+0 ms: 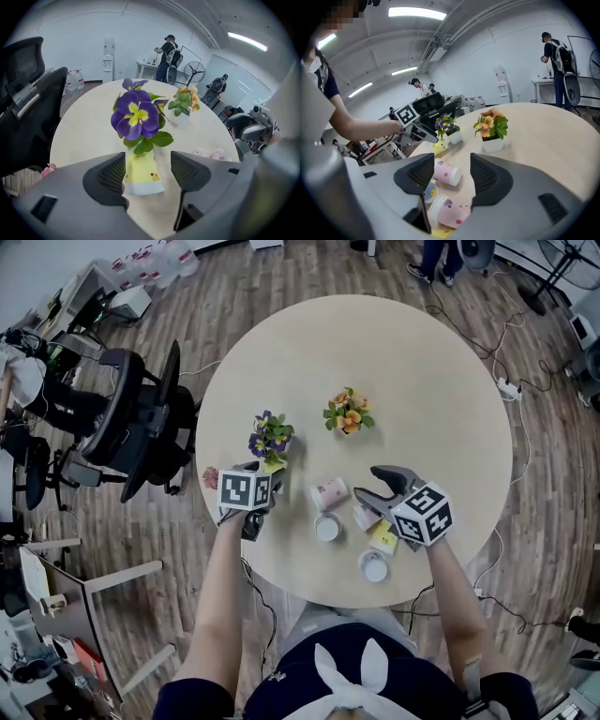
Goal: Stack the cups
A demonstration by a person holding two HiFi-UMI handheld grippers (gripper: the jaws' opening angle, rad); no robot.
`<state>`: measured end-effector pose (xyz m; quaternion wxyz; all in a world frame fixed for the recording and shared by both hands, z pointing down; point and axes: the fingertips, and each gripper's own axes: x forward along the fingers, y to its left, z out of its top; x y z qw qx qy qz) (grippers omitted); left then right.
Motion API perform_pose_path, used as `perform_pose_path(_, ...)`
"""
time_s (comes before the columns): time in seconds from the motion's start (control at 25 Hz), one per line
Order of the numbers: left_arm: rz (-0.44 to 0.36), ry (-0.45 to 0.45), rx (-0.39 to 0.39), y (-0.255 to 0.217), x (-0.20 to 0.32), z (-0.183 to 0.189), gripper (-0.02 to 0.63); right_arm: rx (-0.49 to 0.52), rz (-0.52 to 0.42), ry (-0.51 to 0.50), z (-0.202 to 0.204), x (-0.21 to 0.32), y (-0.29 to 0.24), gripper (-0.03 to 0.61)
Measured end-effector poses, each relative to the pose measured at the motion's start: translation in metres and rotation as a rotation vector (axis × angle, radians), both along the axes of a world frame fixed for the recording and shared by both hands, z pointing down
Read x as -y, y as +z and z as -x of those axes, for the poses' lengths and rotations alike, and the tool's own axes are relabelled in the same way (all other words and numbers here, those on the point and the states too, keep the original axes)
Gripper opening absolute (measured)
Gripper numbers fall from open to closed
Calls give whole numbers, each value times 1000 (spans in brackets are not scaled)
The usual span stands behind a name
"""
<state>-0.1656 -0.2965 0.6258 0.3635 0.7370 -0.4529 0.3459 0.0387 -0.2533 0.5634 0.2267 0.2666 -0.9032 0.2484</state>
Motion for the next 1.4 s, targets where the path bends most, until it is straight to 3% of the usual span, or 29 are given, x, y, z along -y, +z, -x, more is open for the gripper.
perform_pose_path(0.28, 82, 43, 47, 27, 0, 1, 293, -78, 103, -147, 18, -1, 38, 274)
perform_pose_path(0.48, 122, 48, 71, 40, -8, 4, 293, -113, 169, -186, 26, 0, 65, 277)
perform_pose_path(1.0, 68, 1, 42, 34, -15, 8, 293, -217, 307, -360, 42, -18, 101, 232)
perform_pose_path(1.24, -2, -31, -6, 23, -17, 2, 293, -219, 280, -352, 45, -15, 98, 101)
perform_pose_path(1.4, -29, -70, -36, 19, -21, 2, 293, -221, 244, -359, 47, -16, 88, 67)
